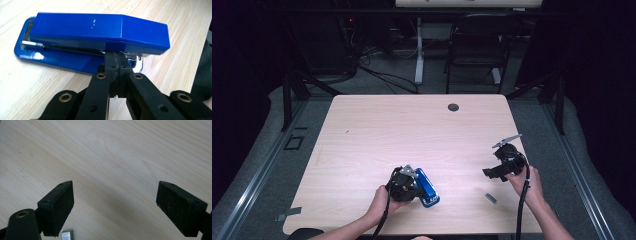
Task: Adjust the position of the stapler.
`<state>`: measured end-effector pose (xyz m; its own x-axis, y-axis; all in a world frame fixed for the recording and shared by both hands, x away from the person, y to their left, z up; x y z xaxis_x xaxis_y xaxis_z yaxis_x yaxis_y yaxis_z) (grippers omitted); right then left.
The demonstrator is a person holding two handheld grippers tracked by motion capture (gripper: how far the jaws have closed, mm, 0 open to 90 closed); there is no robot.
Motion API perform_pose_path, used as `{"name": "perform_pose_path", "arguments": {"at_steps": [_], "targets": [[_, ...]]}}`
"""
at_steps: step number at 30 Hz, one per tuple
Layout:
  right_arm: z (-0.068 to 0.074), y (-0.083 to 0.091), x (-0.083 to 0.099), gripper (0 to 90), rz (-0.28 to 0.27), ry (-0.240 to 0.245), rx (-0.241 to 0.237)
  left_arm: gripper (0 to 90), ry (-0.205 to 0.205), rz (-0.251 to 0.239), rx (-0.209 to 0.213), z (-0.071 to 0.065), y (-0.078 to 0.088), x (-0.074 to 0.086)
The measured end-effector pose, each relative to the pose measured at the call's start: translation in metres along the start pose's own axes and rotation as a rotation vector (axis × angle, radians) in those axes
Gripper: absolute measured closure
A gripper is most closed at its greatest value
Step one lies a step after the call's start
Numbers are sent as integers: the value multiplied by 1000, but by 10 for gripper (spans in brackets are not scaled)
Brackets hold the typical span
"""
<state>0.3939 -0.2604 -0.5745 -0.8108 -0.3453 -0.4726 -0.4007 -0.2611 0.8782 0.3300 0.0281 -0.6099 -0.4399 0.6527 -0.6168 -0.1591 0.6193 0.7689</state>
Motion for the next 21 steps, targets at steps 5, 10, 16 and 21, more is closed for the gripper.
{"name": "perform_pose_path", "arguments": {"at_steps": [5,10,16,21], "targets": [[2,-1,0,146,6,-1,-5,900,-23,-13,-5,-4,-7,-7],[6,-2,0,148,9,2,-12,900,-35,-17,-7,-4,-10,-11],[9,-2,0,153,19,8,-22,849,-43,-13,28,-6,-4,-11],[14,-3,0,158,22,9,-36,743,-12,-5,46,0,9,-4]]}}
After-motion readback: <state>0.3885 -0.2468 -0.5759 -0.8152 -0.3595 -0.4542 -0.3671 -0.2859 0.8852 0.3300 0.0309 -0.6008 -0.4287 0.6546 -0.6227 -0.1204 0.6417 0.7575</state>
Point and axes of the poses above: each handheld gripper's, and its own axes: y roughly backward along the jaws, x roughly out of its underside, z roughly to its left, the point moved 7 cm from there along -y, roughly forward along the jaws, and after that the axes turned 8 degrees about -y, right-handed, at the moved point
